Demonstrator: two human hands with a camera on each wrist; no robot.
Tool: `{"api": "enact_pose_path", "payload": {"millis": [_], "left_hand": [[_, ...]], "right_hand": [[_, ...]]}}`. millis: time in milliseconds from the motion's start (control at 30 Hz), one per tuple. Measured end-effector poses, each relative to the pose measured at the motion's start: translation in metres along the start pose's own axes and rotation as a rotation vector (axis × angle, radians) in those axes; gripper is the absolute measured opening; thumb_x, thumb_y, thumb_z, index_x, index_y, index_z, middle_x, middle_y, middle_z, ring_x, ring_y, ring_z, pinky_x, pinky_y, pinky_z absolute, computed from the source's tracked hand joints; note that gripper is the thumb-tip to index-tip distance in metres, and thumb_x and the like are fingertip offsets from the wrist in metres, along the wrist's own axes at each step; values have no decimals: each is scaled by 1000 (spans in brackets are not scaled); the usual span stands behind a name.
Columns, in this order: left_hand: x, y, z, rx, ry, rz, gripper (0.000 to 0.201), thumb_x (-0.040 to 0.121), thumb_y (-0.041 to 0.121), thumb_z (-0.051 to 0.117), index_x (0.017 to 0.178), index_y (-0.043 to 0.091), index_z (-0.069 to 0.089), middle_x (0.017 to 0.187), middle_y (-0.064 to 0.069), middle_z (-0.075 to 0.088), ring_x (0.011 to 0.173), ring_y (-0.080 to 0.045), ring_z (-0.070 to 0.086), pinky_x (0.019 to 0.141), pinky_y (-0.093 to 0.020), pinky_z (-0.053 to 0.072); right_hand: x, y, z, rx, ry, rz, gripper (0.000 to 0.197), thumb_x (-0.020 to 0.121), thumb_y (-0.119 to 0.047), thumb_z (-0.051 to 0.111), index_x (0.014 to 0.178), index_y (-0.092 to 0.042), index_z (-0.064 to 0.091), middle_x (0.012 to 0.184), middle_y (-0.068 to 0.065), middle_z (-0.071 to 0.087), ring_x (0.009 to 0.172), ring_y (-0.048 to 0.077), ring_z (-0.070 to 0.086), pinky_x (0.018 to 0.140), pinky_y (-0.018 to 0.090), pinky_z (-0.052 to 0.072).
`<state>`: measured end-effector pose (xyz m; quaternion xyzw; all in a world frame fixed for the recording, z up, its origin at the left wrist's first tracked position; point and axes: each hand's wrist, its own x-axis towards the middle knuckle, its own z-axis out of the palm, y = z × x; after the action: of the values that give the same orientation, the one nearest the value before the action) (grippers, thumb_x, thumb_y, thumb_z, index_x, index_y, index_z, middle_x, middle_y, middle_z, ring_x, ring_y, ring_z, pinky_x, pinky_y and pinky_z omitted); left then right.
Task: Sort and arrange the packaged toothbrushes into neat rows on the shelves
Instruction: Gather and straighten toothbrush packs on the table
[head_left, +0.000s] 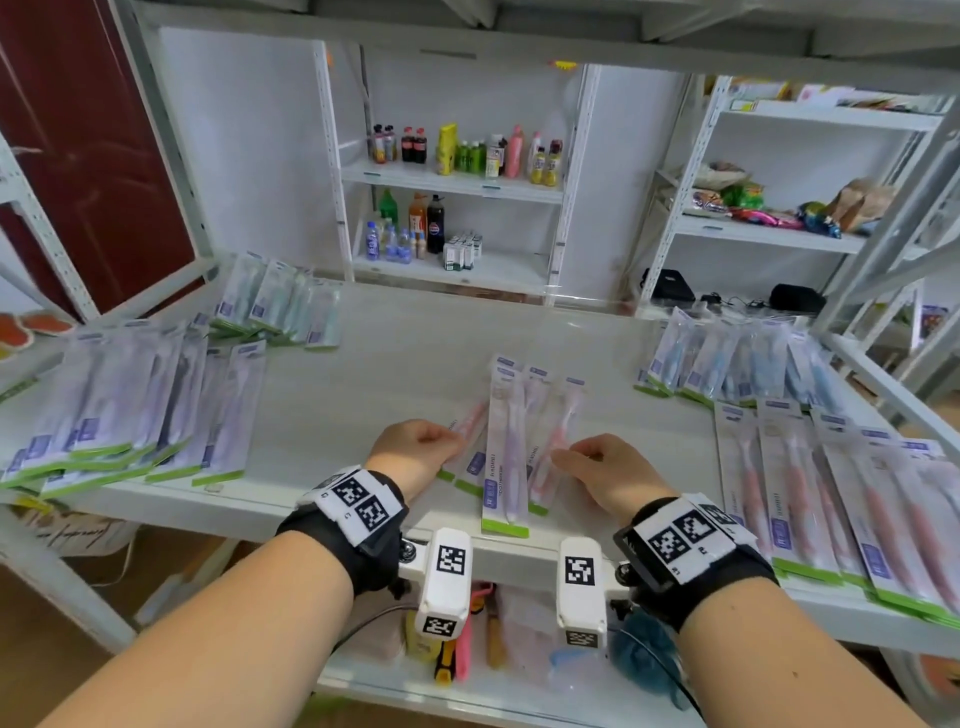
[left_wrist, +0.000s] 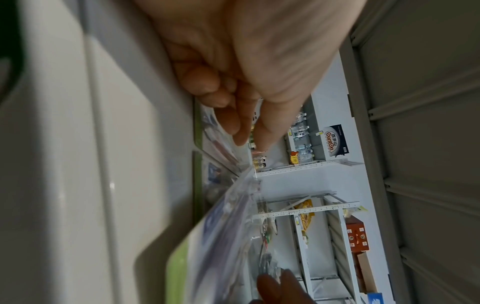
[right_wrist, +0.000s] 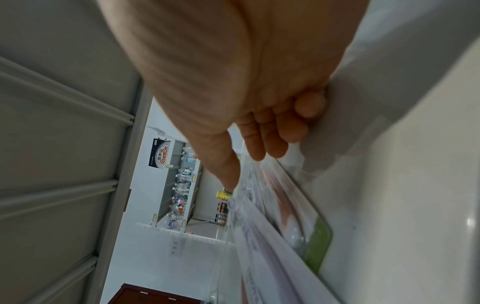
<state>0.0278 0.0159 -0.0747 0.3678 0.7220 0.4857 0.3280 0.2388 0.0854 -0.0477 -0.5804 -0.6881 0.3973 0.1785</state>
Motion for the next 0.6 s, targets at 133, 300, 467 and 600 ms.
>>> {"api": "enact_pose_path", "payload": {"millis": [133,300,467,600], "left_hand": [[-9,6,9,72,-77,-21,28,73,44,73,82,17,71,83,2,73,84,-16,67,80,-30,52],[-13,19,21,381,-182,4,45,61,59,74,77,18,64,68,11,65,71,-10,64,60,-24,46],[-13,26,27,616,-231,26,83,59,59,73,120,4,57,33,13,47,33,2,45,43,-21,33],[-13,29,21,585,-266,-3,40,70,51,71,83,13,70,51,10,56,53,-4,57,51,-22,37]], "right_hand": [[-1,2,-2,9,-4,-17,31,85,-41,62,106,-19,58,101,2,62,93,18,58,77,29,44],[-2,3,0,-5,-4,-37,31,85,-41,63,106,-19,57,102,2,62,94,19,58,79,28,44],[-2,4,-1,-5,-7,-39,30,85,-41,63,105,-20,56,103,1,61,94,19,58,79,28,44],[-3,4,-2,-5,-7,-38,28,85,-41,63,104,-21,55,101,1,61,93,19,58,77,28,43]]}}
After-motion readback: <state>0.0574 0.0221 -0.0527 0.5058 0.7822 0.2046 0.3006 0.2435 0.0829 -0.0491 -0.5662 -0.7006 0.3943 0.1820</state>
